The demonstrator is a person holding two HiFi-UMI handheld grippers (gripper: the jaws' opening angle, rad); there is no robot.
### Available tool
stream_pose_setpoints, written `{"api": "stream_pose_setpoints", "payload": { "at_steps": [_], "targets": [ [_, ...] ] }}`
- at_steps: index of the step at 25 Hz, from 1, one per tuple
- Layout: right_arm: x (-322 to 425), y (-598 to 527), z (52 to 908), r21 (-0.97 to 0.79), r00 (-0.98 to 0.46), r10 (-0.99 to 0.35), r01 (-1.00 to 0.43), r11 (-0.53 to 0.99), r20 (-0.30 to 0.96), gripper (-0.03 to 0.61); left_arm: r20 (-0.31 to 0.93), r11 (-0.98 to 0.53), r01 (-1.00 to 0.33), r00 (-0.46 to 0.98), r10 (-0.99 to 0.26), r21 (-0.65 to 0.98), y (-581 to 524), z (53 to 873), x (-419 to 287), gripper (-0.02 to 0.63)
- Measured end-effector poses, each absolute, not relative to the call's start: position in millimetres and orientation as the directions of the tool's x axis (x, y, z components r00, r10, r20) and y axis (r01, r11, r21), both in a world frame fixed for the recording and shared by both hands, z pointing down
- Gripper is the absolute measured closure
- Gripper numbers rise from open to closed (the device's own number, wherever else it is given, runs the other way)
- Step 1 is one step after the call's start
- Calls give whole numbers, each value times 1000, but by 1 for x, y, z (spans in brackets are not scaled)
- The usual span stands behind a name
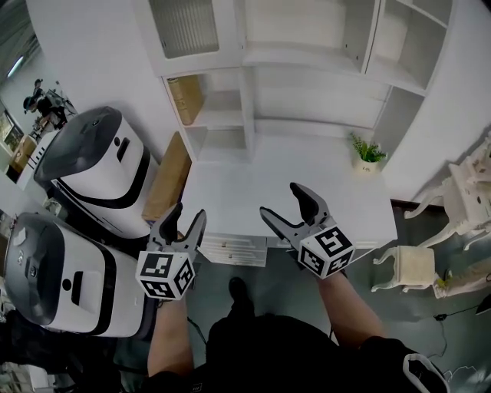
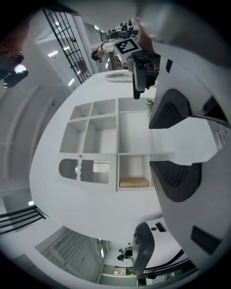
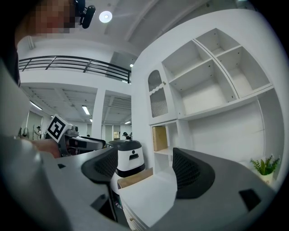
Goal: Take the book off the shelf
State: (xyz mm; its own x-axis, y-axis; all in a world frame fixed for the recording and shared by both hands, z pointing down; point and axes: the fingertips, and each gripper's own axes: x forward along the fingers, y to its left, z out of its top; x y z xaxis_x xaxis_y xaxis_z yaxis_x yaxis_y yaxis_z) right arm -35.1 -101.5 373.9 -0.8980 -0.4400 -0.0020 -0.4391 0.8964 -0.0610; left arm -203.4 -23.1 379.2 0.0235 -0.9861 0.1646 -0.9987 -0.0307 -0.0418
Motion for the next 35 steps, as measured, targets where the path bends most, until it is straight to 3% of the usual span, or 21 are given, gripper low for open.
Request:
{"api": "stream_pose_setpoints", "payload": {
  "at_steps": [18, 26, 35],
  "targets": [
    [-200, -232, 379, -32, -877, -470, -475, 879, 102, 198, 168, -109, -993, 116, -979, 51, -177, 393, -352, 390],
    [-219, -264, 392, -56, -875, -467, -477, 877, 130, 199, 162, -128, -990, 136, -977, 60, -222, 392, -364, 391],
    [-201, -327, 404, -95, -903, -412, -424, 901, 121, 199, 158, -32, -998, 42, -986, 60, -284, 381, -354, 391]
  ]
}}
